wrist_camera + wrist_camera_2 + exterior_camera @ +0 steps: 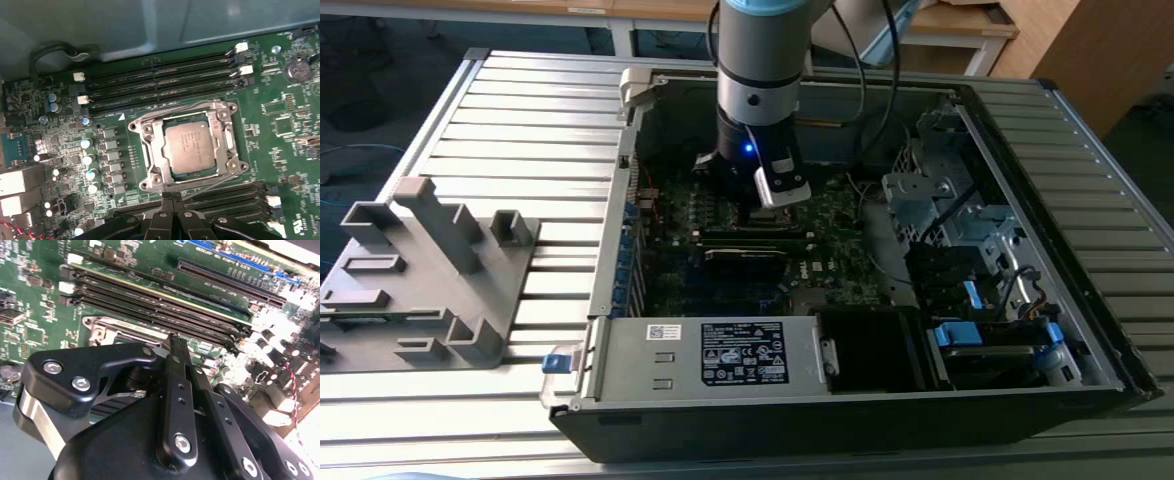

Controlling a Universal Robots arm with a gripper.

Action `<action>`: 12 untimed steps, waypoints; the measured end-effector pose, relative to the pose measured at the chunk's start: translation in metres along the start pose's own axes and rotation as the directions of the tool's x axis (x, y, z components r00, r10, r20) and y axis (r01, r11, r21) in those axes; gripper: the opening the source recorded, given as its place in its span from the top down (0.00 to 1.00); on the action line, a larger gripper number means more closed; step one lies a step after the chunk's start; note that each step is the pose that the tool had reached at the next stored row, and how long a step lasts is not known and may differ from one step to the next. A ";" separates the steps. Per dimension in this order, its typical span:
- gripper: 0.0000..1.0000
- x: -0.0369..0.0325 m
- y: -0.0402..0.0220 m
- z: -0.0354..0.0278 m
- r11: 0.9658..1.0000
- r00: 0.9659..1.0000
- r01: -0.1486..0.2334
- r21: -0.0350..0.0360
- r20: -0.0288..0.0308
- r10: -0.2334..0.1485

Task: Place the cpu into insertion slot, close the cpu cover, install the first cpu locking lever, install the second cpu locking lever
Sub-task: 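Install the second cpu locking lever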

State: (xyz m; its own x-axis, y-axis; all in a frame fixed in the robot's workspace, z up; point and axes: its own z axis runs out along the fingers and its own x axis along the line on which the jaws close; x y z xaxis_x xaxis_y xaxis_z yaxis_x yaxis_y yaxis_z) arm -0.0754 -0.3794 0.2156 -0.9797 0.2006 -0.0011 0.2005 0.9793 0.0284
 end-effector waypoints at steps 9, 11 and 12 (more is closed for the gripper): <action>0.90 0.0041 -0.0011 0.0061 1.000 1.000 0.000 0.000 0.000 0.000; 0.90 0.0041 -0.0011 0.0062 1.000 1.000 0.000 0.000 0.000 0.000; 0.90 0.0041 -0.0011 0.0062 1.000 1.000 0.000 0.000 0.000 0.000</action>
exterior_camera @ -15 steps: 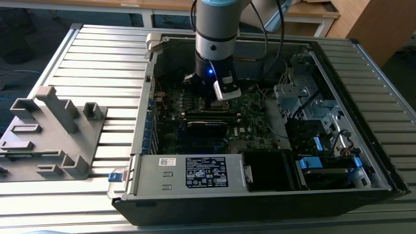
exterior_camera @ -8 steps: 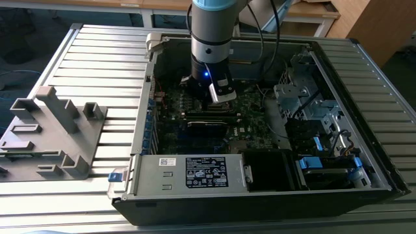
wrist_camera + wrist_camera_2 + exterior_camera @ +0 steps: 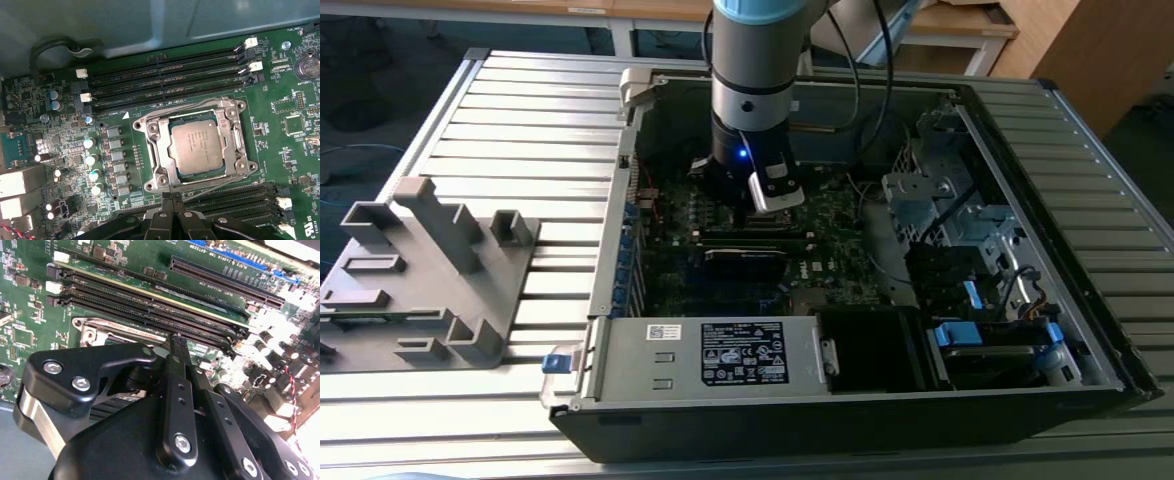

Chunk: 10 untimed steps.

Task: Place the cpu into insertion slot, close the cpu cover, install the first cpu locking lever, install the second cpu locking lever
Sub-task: 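Install the second cpu locking lever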

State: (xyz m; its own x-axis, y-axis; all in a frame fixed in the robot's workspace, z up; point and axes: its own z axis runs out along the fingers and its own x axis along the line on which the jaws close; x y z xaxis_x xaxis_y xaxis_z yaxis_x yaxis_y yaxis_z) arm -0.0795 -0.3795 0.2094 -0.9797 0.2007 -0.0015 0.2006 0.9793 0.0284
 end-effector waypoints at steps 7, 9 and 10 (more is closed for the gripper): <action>0.90 0.0045 -0.0010 0.0037 1.000 1.000 0.000 -0.001 0.000 0.000; 0.90 0.0052 -0.0012 0.0043 1.000 1.000 0.000 -0.001 0.000 0.000; 0.90 0.0052 -0.0012 0.0043 1.000 1.000 0.000 -0.001 0.000 0.000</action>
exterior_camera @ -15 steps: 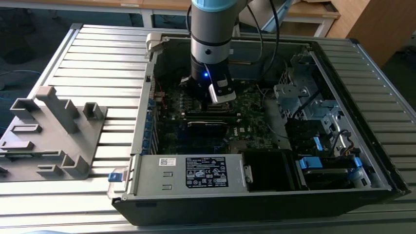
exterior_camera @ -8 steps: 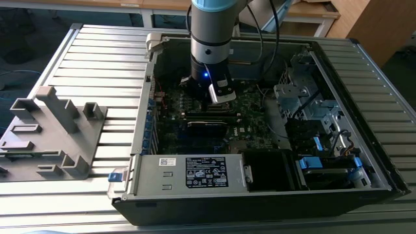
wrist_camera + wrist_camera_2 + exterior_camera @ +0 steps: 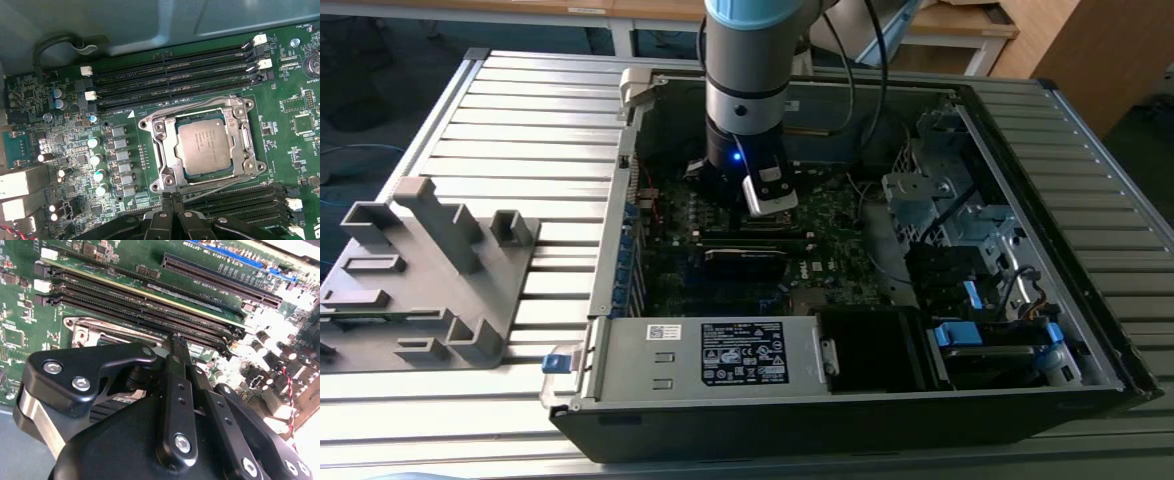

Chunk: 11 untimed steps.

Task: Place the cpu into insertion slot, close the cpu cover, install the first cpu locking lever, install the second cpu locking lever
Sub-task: 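Install the second cpu locking lever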

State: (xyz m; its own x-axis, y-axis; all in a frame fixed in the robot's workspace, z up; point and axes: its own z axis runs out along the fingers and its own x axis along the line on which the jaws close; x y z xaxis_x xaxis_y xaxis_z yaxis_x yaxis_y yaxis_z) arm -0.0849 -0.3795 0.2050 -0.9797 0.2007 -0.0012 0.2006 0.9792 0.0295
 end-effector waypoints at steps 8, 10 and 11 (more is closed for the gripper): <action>0.90 0.0004 -0.0001 0.0002 1.000 1.000 0.009 -0.005 -0.001 -0.009; 0.90 0.0009 -0.0002 0.0003 1.000 1.000 0.019 -0.005 -0.001 -0.019; 0.90 0.0014 -0.0003 0.0003 1.000 1.000 0.023 -0.005 -0.001 -0.023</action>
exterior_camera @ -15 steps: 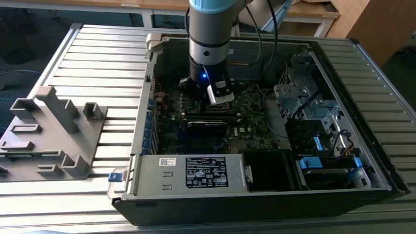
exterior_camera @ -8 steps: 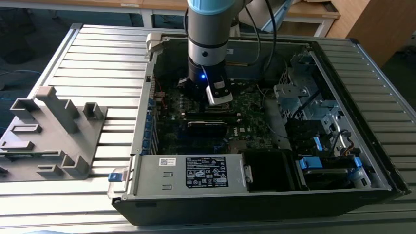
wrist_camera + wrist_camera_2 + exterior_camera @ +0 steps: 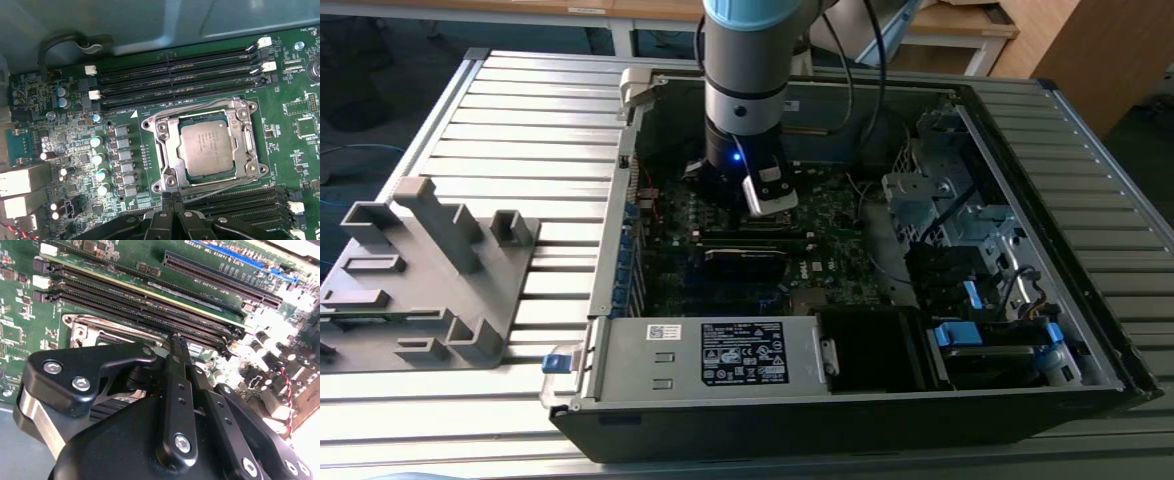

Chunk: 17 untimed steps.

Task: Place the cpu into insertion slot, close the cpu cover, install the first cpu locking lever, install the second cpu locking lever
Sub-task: 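Install the second cpu locking lever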

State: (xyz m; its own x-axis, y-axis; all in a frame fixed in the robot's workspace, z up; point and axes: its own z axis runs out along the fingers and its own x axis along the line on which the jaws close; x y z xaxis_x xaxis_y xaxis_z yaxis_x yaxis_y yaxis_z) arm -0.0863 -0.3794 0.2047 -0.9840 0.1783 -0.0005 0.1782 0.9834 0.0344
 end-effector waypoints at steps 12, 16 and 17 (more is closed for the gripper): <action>0.90 0.0034 -0.0008 0.0043 0.999 0.999 0.037 -0.002 -0.002 -0.037; 0.90 0.0036 -0.0008 0.0045 0.999 0.999 0.037 -0.002 -0.002 -0.037; 0.90 0.0035 -0.0008 0.0046 0.999 0.999 0.037 -0.002 -0.002 -0.037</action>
State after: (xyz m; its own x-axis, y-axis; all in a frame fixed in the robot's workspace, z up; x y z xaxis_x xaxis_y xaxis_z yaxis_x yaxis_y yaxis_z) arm -0.0899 -0.3794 0.2001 -0.9899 0.1417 -0.0001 0.1416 0.9893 0.0364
